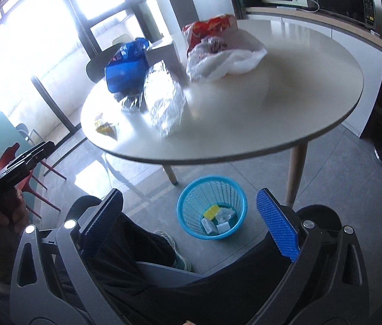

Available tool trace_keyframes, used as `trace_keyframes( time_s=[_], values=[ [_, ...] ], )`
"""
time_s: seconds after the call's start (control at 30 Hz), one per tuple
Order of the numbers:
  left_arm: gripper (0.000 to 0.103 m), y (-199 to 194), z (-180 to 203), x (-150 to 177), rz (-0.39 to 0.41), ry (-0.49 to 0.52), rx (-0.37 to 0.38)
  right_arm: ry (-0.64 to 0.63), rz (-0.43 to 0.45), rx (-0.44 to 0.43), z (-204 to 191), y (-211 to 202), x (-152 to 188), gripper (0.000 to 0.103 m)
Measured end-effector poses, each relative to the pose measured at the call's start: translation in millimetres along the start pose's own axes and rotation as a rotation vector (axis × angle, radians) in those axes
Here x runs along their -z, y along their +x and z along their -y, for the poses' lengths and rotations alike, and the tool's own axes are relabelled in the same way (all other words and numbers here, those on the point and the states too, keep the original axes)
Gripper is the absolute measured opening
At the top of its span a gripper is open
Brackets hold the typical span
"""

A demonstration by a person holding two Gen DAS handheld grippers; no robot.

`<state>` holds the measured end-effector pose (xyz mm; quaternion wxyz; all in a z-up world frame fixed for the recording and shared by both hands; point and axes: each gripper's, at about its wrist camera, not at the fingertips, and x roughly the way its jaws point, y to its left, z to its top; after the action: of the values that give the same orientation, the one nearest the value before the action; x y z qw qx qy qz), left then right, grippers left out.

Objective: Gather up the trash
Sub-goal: 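Raise both tools back toward the table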

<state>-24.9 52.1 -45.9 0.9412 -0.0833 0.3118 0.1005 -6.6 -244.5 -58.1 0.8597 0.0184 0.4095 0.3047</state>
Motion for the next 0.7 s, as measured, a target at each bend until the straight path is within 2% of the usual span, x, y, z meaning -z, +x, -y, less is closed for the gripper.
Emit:
trace_keyframes(
  time_s=[0.13, 0.3, 0.7],
  values=[
    [0.07, -4.8, 4.7, -25.0, 0.047, 0.012, 0.006, 0.0, 0.053, 0.024, 6.2, -7.9, -22.3, 0.094],
    [0.07, 4.0, 8.5, -49.1, 0.07, 0.021, 0.009, 0.002, 0.083, 0.041, 13.9, -6.0, -51.5, 0.094],
    [0.07, 52.1, 11.9, -73.8, 0.036, 0.044, 0.022, 0.016, 0.092, 0.067, 35.6, 30.4, -106.3, 0.094]
  ],
)
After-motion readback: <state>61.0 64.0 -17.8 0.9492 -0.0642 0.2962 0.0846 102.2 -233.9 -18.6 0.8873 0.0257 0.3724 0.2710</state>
